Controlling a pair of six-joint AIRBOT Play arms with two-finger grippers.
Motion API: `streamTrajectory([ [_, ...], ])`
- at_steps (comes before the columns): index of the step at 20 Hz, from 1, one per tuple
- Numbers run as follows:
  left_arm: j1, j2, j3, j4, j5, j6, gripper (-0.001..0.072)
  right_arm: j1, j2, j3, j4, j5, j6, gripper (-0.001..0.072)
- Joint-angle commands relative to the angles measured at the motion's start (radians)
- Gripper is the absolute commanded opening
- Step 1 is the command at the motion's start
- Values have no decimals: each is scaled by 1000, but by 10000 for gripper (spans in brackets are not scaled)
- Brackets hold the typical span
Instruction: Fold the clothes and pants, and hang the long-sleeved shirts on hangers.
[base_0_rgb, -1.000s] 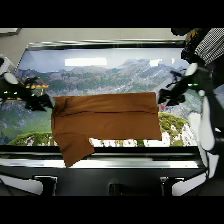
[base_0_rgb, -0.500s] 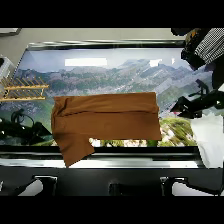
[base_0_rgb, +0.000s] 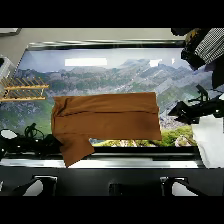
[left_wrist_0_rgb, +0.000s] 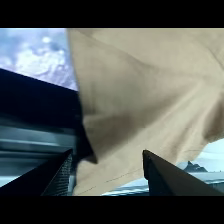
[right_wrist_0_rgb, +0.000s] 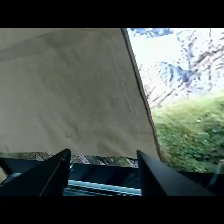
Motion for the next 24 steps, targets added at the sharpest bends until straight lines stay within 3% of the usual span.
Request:
streamTrajectory([
  [1,-53,1,-27,-56,68,-1,506,0,14,-6,14,3,3,476],
  [4,-107,-20,-27,-59,103,-19,491,0,15,-6,27,6,3,476],
  [5,-117,-36,-27,-59,103,-19,426,0,15,-6,46,6,3,476],
  [7,-121,-52,-27,-63,93,-17,113,0,15,-6,94,10,3,448],
  [8,-121,-50,-27,-63,90,-9,17,0,15,-6,123,22,3,411],
  [11,-121,-48,-27,-62,85,-6,17,-24,14,-5,146,22,10,422],
  [13,-121,-48,-27,-62,85,-3,17,-84,11,-5,82,-9,10,430],
  [15,-121,-48,-27,-62,87,5,17,-137,-4,-29,19,-37,-4,496],
  [17,-121,-48,-27,-62,87,5,18,-155,-33,-111,20,-77,-32,499],
  [24,-121,-48,-27,-62,87,4,18,-155,-64,-432,148,-243,-181,498],
])
